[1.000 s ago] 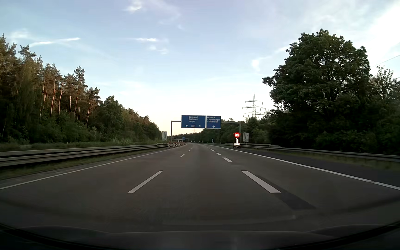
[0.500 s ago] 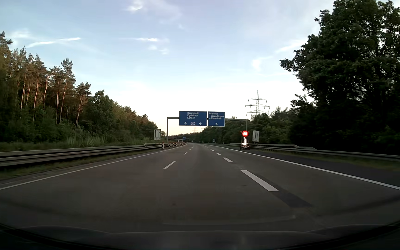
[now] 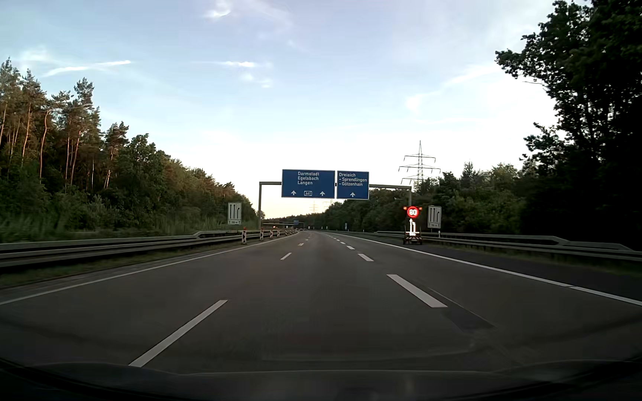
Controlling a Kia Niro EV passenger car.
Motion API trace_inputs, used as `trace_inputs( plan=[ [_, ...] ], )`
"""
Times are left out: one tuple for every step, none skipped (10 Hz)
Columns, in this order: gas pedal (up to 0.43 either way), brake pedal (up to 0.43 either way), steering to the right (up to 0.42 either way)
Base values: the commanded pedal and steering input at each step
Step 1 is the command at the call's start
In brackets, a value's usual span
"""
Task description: Follow the waypoints while adhering to traffic rules and regulations
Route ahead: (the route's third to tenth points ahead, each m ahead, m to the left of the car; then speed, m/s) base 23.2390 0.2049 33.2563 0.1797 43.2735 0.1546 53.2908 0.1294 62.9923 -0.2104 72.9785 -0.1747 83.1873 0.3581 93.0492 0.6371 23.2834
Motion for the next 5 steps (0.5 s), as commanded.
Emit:
trace_inputs(
  plan=[
    [0.087,0.000,0.000],
    [0.087,0.000,0.000],
    [0.087,0.000,0.000],
    [0.087,0.000,0.000],
    [0.087,0.000,0.000]
  ],
)
